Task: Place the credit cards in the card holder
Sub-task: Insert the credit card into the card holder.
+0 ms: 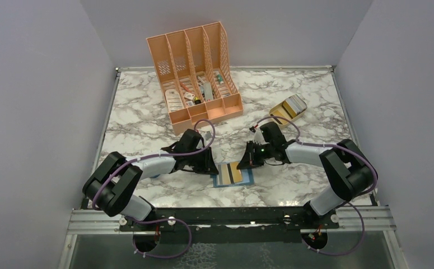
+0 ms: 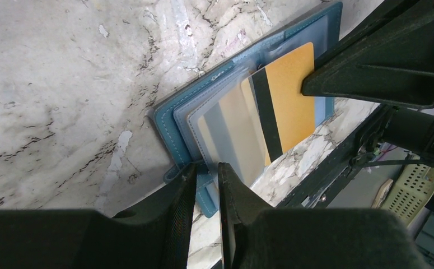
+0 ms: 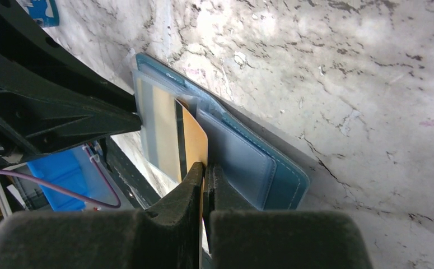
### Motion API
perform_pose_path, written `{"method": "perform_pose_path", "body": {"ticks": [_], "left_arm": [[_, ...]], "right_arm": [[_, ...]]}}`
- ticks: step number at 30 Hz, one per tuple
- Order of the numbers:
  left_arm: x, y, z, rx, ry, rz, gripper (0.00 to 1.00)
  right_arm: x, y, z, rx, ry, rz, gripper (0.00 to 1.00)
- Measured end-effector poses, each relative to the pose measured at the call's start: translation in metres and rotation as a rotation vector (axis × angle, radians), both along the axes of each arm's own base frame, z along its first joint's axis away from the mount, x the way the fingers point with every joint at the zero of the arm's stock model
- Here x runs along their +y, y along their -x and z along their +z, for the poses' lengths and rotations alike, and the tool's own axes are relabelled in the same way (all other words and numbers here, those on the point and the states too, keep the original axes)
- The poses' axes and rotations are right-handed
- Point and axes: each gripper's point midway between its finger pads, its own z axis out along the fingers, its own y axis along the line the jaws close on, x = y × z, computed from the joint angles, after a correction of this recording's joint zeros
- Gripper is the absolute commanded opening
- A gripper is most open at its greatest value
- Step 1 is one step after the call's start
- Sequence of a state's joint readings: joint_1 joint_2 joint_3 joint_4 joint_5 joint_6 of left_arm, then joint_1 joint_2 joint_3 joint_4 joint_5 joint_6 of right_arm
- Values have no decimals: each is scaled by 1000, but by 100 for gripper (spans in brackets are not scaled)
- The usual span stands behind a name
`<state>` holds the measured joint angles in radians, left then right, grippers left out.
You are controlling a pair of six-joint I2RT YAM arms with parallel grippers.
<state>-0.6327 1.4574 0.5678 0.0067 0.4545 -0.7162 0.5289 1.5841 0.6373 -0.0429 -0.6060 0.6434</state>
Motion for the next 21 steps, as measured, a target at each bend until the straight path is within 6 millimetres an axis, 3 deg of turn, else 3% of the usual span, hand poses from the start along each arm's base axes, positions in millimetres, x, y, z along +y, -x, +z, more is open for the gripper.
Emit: {"method": "perform_pose_path", "body": {"ticks": [13, 21], "left_arm": [[-11, 10, 0, 12, 14, -17, 23], [-12, 9, -1, 11, 17, -15, 23]], "right_arm": [[8, 0, 2, 5, -60, -41, 1], [19, 3, 1, -16, -39, 10, 17]]}}
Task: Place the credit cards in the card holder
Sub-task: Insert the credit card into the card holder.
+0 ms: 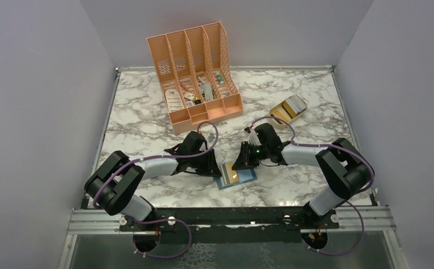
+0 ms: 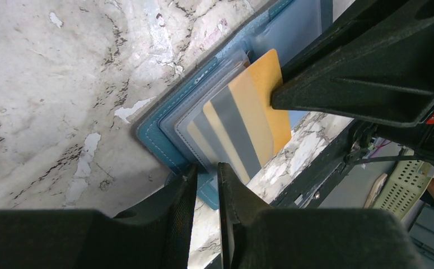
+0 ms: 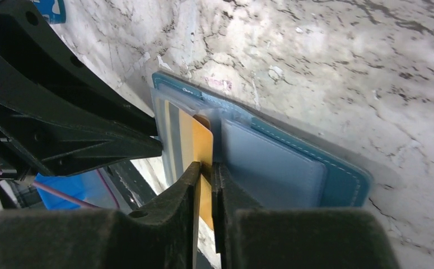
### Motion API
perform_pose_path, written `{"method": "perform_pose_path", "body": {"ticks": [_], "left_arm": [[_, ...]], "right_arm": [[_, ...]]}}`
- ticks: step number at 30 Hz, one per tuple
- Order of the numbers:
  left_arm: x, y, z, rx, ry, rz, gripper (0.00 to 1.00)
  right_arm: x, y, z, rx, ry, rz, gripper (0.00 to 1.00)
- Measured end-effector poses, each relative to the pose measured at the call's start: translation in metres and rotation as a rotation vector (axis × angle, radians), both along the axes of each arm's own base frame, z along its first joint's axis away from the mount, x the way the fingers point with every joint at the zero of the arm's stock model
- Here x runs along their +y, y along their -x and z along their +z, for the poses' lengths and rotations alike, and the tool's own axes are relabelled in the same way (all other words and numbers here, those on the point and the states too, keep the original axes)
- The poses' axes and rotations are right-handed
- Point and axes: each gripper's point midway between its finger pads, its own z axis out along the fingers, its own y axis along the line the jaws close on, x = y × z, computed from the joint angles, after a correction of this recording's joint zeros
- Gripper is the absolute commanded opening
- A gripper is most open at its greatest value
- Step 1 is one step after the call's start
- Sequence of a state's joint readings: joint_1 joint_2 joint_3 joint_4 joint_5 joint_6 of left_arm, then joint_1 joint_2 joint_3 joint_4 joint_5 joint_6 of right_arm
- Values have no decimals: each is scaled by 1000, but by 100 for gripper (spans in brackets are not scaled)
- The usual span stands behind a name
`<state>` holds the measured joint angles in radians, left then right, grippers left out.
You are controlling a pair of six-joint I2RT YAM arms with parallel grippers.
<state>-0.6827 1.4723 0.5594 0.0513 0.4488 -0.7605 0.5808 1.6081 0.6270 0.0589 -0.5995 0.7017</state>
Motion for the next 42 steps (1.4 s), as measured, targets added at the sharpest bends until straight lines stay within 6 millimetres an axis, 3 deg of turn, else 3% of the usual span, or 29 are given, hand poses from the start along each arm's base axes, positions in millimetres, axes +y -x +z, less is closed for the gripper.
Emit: {"method": "perform_pose_path", "body": {"ticks": [5, 8, 17, 25, 35, 38, 42], "left_arm": [[-1, -1, -1, -2, 1, 5, 23], [-2, -2, -1, -5, 3, 5, 23], [-3, -2, -1, -8, 1, 7, 22], [-3, -2, -1, -7, 1, 9, 21], [-2, -3, -1, -5, -7, 14, 21], [-1, -5, 0, -5, -23, 24, 27], [2, -10, 4, -37, -48, 46, 44]], "right_arm": [[5, -2, 2, -38, 49, 30, 34], [0, -5, 4, -61, 95, 22, 38], [-5, -8, 14, -104, 127, 11, 36], [5, 7, 5, -80, 136, 55, 36], [15, 11, 7, -86, 118, 71, 32], [14, 12, 6, -83, 130, 68, 35], [11, 6, 11, -109, 176, 59, 42]]}}
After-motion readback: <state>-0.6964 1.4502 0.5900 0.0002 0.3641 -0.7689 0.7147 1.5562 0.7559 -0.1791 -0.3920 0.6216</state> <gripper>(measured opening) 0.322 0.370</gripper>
